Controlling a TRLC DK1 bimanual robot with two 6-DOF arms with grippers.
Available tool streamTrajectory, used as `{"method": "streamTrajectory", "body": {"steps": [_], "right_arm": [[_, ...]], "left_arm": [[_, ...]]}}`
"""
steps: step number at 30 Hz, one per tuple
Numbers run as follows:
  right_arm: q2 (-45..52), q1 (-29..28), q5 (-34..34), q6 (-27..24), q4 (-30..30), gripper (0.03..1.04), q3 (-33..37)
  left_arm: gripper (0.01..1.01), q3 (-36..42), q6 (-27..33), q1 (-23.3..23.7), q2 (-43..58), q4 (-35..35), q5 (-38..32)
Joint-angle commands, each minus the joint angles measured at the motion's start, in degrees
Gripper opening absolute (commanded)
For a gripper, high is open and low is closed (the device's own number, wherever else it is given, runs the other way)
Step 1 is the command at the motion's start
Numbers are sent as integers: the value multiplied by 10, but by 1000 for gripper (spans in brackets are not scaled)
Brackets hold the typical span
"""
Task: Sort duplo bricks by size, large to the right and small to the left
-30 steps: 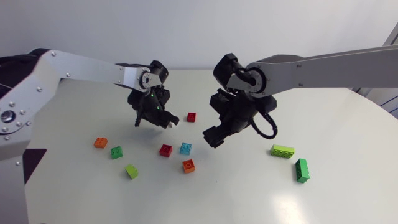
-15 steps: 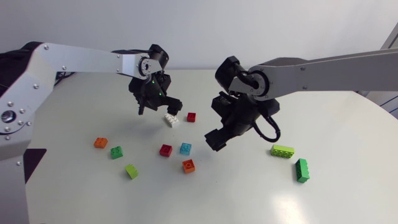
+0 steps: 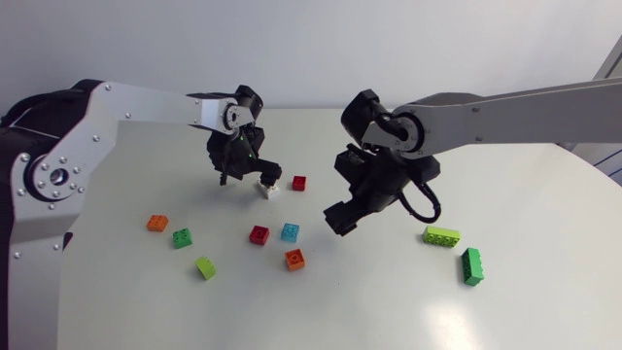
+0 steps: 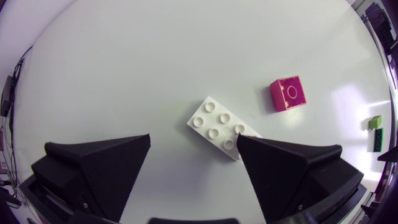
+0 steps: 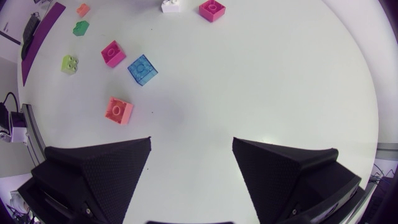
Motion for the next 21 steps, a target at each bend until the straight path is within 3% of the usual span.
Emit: {"method": "streamTrajectory", "body": {"steps": [1, 8, 16, 21], "right_arm": [[4, 6, -4, -9, 1, 943, -11], [-8, 21, -3, 0, -2, 943, -18], [-27, 32, -2, 5, -6, 943, -26], [-32, 38, -1, 9, -6, 943, -27]], "left_arm": [[956, -34, -9, 1, -15, 5, -2], [956, -125, 0, 1, -69, 23, -2], [956, -235, 5, -35, -184, 31, -2], [956, -202, 4, -21, -203, 26, -2]]}}
